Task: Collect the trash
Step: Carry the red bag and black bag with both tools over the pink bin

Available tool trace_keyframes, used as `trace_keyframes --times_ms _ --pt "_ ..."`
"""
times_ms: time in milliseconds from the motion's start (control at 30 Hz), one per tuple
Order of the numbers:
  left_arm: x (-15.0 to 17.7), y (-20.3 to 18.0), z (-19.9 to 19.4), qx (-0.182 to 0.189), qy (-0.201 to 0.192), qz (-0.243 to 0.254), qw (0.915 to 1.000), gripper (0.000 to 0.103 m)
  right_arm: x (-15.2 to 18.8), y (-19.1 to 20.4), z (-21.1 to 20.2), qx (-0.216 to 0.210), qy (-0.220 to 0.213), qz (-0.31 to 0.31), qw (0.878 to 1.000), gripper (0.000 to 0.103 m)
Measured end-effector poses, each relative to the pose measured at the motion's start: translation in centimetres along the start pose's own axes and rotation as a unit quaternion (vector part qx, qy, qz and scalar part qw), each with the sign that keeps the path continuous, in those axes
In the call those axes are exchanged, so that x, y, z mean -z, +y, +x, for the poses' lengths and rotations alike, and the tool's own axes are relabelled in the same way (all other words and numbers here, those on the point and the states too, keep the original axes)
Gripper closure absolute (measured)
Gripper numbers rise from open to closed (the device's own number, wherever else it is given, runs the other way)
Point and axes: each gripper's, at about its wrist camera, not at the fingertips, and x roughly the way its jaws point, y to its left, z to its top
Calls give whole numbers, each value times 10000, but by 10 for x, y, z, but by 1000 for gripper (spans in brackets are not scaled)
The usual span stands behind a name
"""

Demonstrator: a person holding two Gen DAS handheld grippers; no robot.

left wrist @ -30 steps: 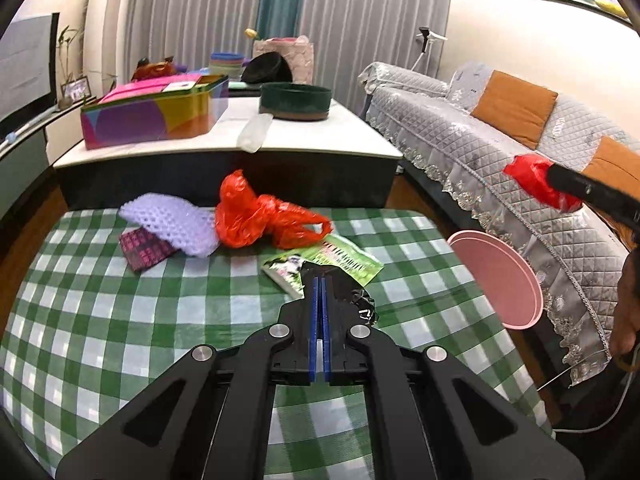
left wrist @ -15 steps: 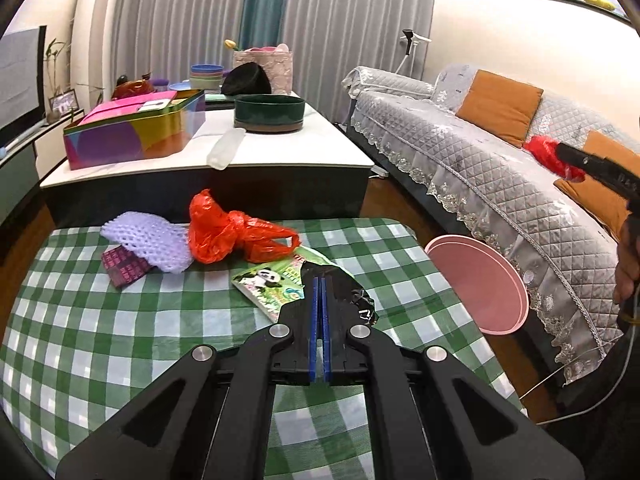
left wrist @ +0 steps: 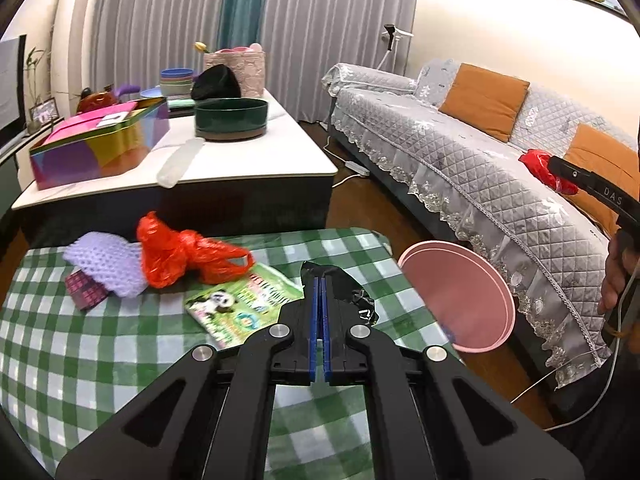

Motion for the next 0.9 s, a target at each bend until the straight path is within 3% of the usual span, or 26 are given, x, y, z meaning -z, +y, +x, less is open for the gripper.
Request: trace_keyframes --times_ms 900 --pt "-49 -108 74 688 15 519 9963 101 3 -39 20 493 119 201 9985 44"
